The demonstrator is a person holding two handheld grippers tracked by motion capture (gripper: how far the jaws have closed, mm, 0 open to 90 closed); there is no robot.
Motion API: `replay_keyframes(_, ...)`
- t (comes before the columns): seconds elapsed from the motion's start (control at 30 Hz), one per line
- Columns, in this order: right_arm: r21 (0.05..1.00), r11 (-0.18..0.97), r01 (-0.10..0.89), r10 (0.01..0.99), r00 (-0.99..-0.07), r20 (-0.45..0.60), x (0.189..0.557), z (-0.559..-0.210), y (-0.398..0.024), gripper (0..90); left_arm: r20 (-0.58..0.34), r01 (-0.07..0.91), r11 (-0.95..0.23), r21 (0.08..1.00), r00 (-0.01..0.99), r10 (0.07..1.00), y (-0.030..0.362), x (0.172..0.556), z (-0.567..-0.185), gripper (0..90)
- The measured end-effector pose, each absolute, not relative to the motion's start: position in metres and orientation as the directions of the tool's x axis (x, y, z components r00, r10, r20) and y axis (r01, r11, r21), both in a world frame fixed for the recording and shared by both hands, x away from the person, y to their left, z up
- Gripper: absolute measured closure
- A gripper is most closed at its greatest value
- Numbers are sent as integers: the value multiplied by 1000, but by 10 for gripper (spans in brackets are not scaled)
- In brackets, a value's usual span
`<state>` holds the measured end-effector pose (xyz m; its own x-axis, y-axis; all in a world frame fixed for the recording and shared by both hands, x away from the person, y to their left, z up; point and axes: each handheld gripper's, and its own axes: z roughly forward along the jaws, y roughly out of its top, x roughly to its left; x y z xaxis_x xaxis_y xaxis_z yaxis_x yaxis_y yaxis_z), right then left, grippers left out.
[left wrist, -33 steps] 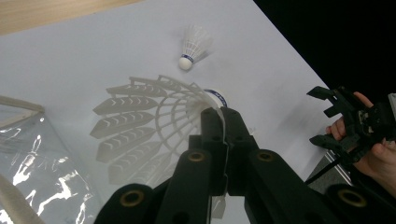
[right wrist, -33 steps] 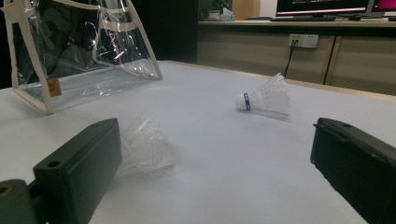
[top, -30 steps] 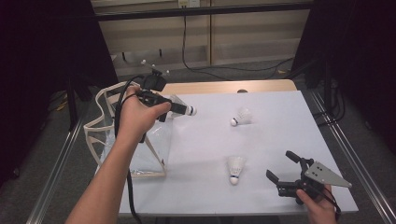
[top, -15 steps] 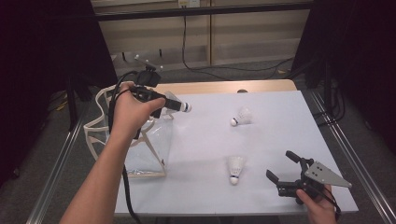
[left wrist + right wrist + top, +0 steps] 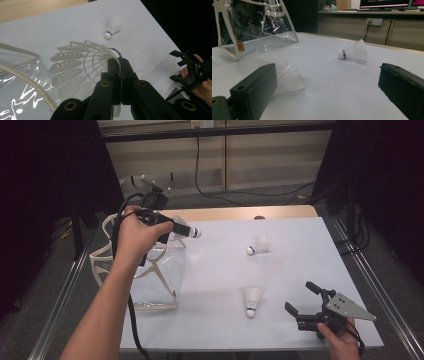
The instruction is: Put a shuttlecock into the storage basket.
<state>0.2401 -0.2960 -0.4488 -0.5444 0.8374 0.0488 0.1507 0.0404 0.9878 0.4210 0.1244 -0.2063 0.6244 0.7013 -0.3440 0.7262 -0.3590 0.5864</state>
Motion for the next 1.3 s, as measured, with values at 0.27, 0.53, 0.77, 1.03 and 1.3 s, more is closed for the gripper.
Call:
replay_keyframes(0.27, 988, 41, 151, 837, -545, 49, 240, -449, -295, 17, -342, 732, -356, 580, 616, 710, 128, 424, -204, 900)
replay_keyframes(0.53, 988, 43, 152, 838, -544, 47, 240, -449, -296, 17, -336, 732, -345, 587, 609, 719, 135, 426, -202, 900)
replay_keyframes(0.77, 988, 43, 151, 838, -543, 47, 240, -449, -296, 17, -330, 734, -345, 585, 604, 726, 139, 428, -198, 900)
replay_keyframes(1.03, 988, 40, 151, 838, -544, 49, 240, -449, -296, 17, -325, 740, -338, 582, 592, 737, 142, 430, -195, 900)
replay_keyframes(1.3, 988, 38, 151, 838, -544, 51, 240, -449, -296, 17, -324, 744, -325, 584, 581, 747, 147, 432, -192, 900)
